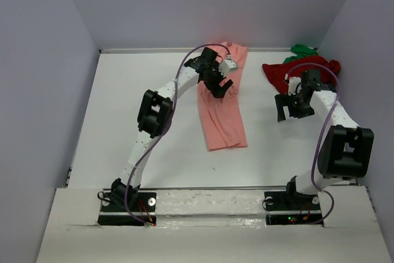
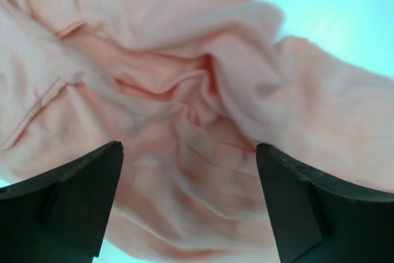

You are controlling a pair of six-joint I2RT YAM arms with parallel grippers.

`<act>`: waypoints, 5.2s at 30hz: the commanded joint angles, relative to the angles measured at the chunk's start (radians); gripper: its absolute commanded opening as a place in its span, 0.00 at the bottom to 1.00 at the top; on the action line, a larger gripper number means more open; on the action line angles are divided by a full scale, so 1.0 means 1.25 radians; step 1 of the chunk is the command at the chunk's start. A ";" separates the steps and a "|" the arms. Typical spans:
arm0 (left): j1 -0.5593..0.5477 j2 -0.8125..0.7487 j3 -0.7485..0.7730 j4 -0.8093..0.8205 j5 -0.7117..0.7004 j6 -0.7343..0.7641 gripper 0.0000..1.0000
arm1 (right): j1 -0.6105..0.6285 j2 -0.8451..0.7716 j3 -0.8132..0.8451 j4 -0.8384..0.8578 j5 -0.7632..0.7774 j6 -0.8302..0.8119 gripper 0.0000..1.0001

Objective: Fold and stack the t-shirts
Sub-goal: Fold the tshirt

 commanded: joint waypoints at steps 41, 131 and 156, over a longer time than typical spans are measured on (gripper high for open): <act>0.506 -0.899 -0.880 0.142 -0.289 -0.094 0.99 | 0.240 0.820 1.042 0.270 -0.326 -0.010 1.00; 0.647 -0.961 -0.956 0.130 -0.168 -0.109 0.99 | 0.266 0.997 1.125 0.327 0.015 -0.129 1.00; 0.660 -1.092 -0.998 0.153 -0.002 -0.115 0.99 | 0.305 0.608 0.734 0.462 0.102 -0.231 1.00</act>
